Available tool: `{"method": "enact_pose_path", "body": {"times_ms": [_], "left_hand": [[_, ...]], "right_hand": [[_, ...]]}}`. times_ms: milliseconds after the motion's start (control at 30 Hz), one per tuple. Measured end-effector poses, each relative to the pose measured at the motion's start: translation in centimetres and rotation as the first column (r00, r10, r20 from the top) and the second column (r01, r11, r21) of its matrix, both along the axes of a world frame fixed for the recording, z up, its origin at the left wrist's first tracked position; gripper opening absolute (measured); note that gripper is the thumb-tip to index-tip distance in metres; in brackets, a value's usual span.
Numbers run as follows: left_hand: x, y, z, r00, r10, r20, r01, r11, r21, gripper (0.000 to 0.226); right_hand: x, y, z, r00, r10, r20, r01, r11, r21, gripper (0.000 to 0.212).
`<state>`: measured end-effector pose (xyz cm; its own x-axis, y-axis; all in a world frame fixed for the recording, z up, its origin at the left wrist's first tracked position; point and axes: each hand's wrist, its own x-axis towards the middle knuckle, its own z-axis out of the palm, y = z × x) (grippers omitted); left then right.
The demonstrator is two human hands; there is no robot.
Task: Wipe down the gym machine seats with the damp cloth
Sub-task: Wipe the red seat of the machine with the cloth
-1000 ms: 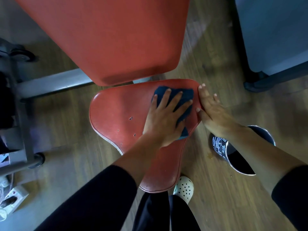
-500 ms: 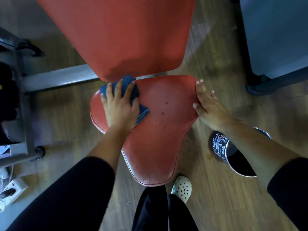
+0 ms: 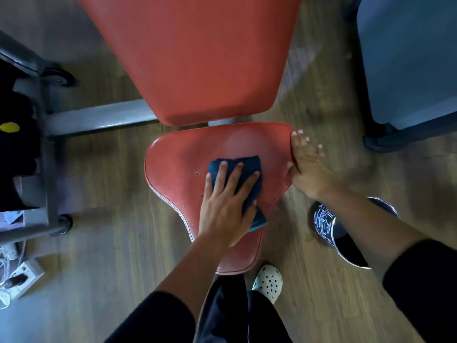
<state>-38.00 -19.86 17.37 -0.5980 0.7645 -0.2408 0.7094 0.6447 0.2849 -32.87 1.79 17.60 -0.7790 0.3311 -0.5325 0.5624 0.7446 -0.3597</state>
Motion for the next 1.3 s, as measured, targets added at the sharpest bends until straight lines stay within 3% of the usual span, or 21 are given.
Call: {"method": "enact_pose_path", "body": {"times_ms": [100,233,333,400,467,533,767,1033,1300], "left_hand": [[0.6,-1.9,0.8,0.996,0.062,0.072,-0.062,0.998,-0.003,0.058],[-0.1,-2.9,2.1,0.955,0.164,0.246,-0.208,0.964,0.163,0.054],[-0.8,-3.5,2.5,0.94,0.299,0.163,-0.329,0.92,0.213,0.05],[-1.3,-3.4,3.3,0.89,0.45,0.068,-0.455,0.885,0.099,0.05],[-1.4,-2.9,3.9,0.837,0.544,0.056,-0.536,0.836,-0.114,0.052],[-1.5,-2.5,4.1,0.837,0.547,0.031,-0.525,0.816,-0.242,0.051],[-1.7,-1.3,4.0,0.855,0.516,-0.062,-0.495,0.772,-0.399,0.056],[-2.2,-1.0,3.8,0.88,0.476,-0.008,-0.441,0.81,-0.387,0.049],[-2.6,-1.9,5.7,0.857,0.488,0.167,-0.452,0.867,-0.211,0.033]], "right_hand": [[0.1,-2.4,0.8,0.997,-0.052,-0.066,0.059,0.992,0.109,0.065],[0.0,-6.5,2.1,0.962,-0.16,-0.223,0.194,0.971,0.138,0.052],[-0.3,-9.6,3.1,0.941,-0.192,-0.278,0.239,0.96,0.145,0.048],[-0.4,-11.0,3.3,0.959,-0.184,-0.218,0.222,0.962,0.162,0.06],[-0.6,-11.9,3.4,0.977,-0.181,-0.111,0.2,0.961,0.19,0.067],[-0.9,-12.3,3.4,0.982,-0.186,-0.043,0.191,0.96,0.206,0.067],[-2.2,-12.7,3.4,0.961,-0.26,0.097,0.239,0.954,0.182,0.066],[-2.6,-13.7,4.1,0.936,-0.351,0.016,0.35,0.936,0.027,0.05],[-2.5,-14.5,6.6,0.875,-0.48,-0.068,0.454,0.859,-0.237,0.03]]}}
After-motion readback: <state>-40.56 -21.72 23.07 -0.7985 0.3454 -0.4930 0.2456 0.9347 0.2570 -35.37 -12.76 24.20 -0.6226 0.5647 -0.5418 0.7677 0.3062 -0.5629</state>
